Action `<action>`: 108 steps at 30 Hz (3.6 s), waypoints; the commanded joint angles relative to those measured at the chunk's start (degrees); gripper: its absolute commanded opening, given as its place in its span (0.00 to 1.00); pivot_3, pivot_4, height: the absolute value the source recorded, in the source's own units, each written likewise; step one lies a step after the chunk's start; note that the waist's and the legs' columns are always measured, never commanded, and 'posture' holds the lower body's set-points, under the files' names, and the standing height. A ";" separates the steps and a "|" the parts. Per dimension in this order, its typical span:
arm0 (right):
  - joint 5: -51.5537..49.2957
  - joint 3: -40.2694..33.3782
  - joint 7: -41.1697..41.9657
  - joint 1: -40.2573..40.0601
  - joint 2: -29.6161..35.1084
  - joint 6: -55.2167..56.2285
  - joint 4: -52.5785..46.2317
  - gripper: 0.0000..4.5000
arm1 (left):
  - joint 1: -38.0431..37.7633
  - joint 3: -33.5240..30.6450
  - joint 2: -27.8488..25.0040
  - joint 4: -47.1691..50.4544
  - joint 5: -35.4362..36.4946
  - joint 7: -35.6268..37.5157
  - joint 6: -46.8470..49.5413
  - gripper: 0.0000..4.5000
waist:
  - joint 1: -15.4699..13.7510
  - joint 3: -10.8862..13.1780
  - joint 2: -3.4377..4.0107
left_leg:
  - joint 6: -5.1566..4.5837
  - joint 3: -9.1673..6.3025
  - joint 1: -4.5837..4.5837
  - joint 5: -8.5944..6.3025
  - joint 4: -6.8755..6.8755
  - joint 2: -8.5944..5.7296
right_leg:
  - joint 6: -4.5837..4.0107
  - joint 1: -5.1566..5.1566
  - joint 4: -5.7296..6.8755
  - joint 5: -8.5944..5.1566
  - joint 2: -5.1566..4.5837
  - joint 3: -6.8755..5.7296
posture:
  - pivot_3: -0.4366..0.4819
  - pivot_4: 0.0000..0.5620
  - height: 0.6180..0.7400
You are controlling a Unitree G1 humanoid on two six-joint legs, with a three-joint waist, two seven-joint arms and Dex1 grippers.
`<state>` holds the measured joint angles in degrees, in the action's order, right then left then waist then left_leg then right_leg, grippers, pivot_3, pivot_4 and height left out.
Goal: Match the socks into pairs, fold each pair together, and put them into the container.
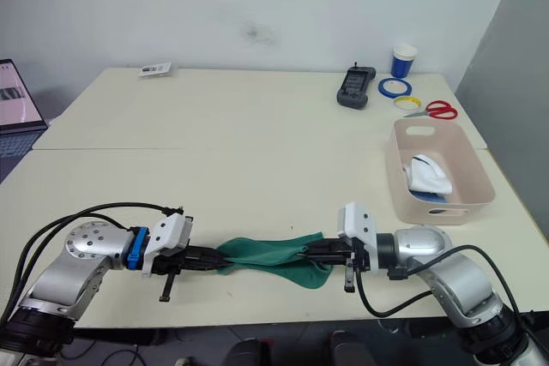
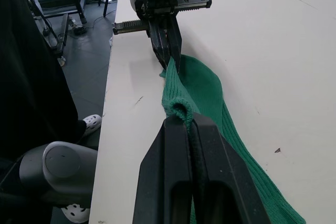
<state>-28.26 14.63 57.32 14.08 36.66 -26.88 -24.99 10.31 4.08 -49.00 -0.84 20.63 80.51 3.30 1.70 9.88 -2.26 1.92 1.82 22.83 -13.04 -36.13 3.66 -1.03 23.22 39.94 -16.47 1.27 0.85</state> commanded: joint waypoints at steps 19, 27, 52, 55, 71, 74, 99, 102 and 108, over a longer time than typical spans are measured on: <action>-0.15 -0.85 0.79 -0.65 0.75 0.55 -2.68 0.00 | 2.83 -2.57 -0.38 -0.35 -0.05 -1.89 0.28 0.48 | 0.02 0.00 0.00 | 0.00 0.00 0.00 0.00 0.00 0.00 | 0.00 0.00 0.00 0.00 0.00 -0.01 | 0.48 0.27 1.00; -0.14 -0.88 0.93 -0.73 0.61 0.91 -2.37 0.00 | 1.63 -2.38 -1.15 0.99 -0.23 0.27 -1.68 0.20 | 0.02 0.00 0.00 | 0.00 0.00 0.01 0.00 0.00 0.00 | 0.00 0.00 0.00 0.00 0.00 0.00 | 0.48 0.27 1.00; -13.57 -5.63 -3.64 -1.62 1.02 -14.34 -4.42 0.00 | -9.30 -8.34 -11.15 15.49 7.78 3.21 14.12 0.01 | -0.18 0.06 0.04 | 0.00 -0.05 -0.04 0.00 0.05 -0.02 | 0.01 -0.04 -0.07 -0.01 -0.37 0.01 | 0.48 0.27 1.00; -14.43 -6.83 -3.92 -0.07 0.62 -16.23 -0.78 0.00 | -2.94 -4.62 -10.03 11.87 6.23 3.84 15.71 0.01 | -0.14 0.07 0.02 | 0.00 -0.01 0.08 0.00 0.05 -0.07 | 0.02 0.04 -0.08 -0.01 -0.30 0.02 | 0.48 0.27 1.00; -24.41 -11.99 -9.36 5.01 -1.14 -32.90 1.87 0.00 | 12.11 2.12 -10.54 6.26 8.01 10.95 28.41 0.01 | 0.10 0.08 0.02 | -0.01 -0.03 0.12 -0.01 0.06 -0.02 | 0.00 0.08 -0.07 -0.03 0.09 0.01 | 0.48 0.27 1.00; -25.01 -11.94 -10.87 5.73 -1.98 -34.11 1.30 0.00 | 14.11 3.05 -9.35 5.02 6.86 10.25 28.57 0.01 | 0.09 0.08 0.02 | -0.02 -0.05 0.11 -0.01 0.06 -0.02 | 0.00 0.08 -0.06 -0.03 0.09 0.00 | 0.48 0.27 1.00; -17.48 -7.57 -15.70 8.74 -8.72 -34.68 7.82 0.00 | 22.90 9.34 -3.60 -11.09 -4.22 10.71 22.94 0.01 | 0.04 0.08 0.02 | -0.02 -0.05 0.14 -0.01 0.04 -0.03 | 0.00 0.09 -0.04 -0.03 0.16 0.00 | 0.48 0.27 1.00; -16.73 -7.00 -15.47 8.28 -7.91 -34.52 8.04 0.00 | 23.73 10.09 -1.93 -12.61 -5.52 10.46 21.39 0.01 | 0.02 0.08 0.02 | -0.02 -0.06 0.14 -0.01 0.05 -0.02 | 0.00 0.09 -0.05 -0.03 0.17 0.00 | 0.48 0.27 1.00; -14.66 -8.21 -16.55 8.00 -7.33 -33.92 10.67 0.00 | 24.02 10.28 1.58 -13.78 -7.27 8.65 18.94 0.01 | 0.03 0.08 0.02 | -0.02 -0.05 0.16 -0.01 0.04 -0.03 | 0.00 0.09 -0.05 -0.03 0.17 0.01 | 0.48 0.27 1.00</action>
<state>-43.38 8.04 41.09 21.68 29.09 -61.63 -14.36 33.35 14.49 -47.36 -14.38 13.99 89.38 23.31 1.73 9.96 -2.25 1.90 1.77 22.99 -13.04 -36.09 3.63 -1.03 23.31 39.90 -16.49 1.44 0.86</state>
